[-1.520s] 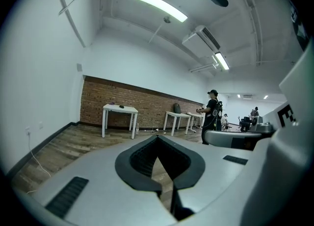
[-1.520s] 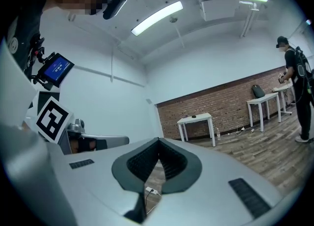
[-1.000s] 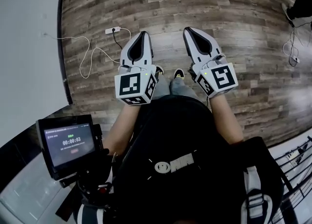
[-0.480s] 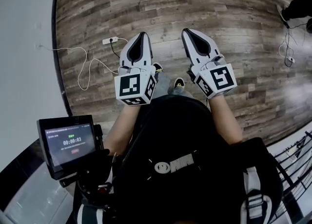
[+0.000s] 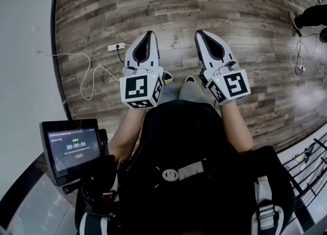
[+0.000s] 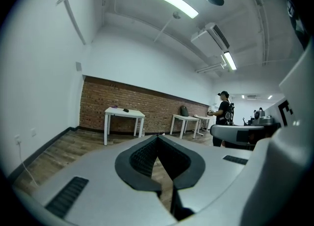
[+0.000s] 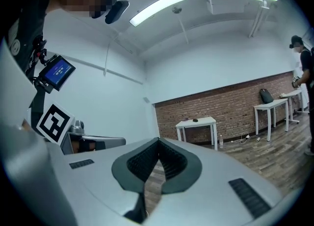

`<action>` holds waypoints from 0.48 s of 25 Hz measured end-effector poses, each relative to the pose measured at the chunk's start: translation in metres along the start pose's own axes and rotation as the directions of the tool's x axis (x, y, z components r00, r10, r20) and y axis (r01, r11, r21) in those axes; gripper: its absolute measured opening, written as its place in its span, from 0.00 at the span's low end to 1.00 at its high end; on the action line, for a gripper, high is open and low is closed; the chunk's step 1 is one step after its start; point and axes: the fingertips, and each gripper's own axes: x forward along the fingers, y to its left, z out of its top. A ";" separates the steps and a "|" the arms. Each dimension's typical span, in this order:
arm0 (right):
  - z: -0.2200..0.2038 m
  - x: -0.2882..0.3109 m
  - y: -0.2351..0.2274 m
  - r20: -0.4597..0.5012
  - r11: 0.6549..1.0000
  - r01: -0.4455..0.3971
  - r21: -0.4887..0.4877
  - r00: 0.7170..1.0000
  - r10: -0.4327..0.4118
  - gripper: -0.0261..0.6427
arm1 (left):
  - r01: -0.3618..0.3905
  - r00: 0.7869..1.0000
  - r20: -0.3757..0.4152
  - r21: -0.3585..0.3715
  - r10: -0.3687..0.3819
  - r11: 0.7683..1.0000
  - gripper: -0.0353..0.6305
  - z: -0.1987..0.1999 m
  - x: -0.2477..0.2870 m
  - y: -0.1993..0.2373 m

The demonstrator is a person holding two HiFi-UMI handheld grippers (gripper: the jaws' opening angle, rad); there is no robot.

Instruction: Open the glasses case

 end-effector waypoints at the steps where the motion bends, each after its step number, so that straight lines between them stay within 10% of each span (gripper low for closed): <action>1: 0.000 0.001 -0.001 -0.001 1.000 0.002 0.000 1.000 -0.002 0.05 | 0.001 1.000 -0.001 -0.004 -0.001 1.000 0.05 0.000 0.001 0.001; 12: 0.001 0.033 -0.028 0.004 1.000 0.000 0.031 1.000 0.000 0.05 | 0.002 1.000 -0.010 0.023 -0.002 1.000 0.05 0.007 0.038 0.013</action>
